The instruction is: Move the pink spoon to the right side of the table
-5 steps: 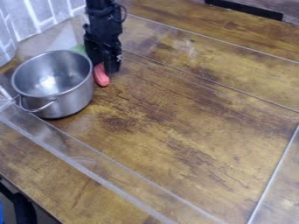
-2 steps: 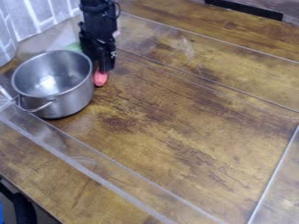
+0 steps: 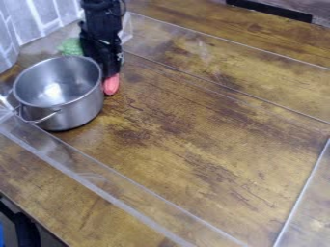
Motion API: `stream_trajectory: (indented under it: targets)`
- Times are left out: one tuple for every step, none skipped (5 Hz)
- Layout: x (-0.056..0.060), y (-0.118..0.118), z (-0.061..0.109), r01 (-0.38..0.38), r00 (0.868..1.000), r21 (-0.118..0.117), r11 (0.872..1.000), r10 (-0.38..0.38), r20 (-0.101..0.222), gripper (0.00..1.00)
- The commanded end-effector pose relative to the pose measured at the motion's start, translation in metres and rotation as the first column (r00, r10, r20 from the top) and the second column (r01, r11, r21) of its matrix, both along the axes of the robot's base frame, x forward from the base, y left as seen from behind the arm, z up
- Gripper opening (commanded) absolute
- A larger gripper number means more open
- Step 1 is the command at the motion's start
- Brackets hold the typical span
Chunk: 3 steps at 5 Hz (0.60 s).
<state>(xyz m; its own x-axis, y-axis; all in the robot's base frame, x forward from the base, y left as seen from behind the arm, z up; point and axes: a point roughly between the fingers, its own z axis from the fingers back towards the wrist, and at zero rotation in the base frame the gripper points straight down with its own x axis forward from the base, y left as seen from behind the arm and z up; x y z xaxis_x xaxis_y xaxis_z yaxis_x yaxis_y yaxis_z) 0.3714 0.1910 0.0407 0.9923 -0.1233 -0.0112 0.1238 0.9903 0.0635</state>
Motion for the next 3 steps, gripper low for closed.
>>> stream_trajectory:
  targets:
    - [0.002, 0.0, 0.019, -0.038, 0.998, 0.018, 0.999, 0.037, 0.041, 0.0]
    - [-0.001, -0.003, 0.01, -0.005, 0.999, 0.017, 1.0, 0.004, 0.036, 0.0]
    - [-0.004, -0.005, 0.003, 0.027, 0.999, 0.019, 0.999, -0.028, 0.032, 0.0]
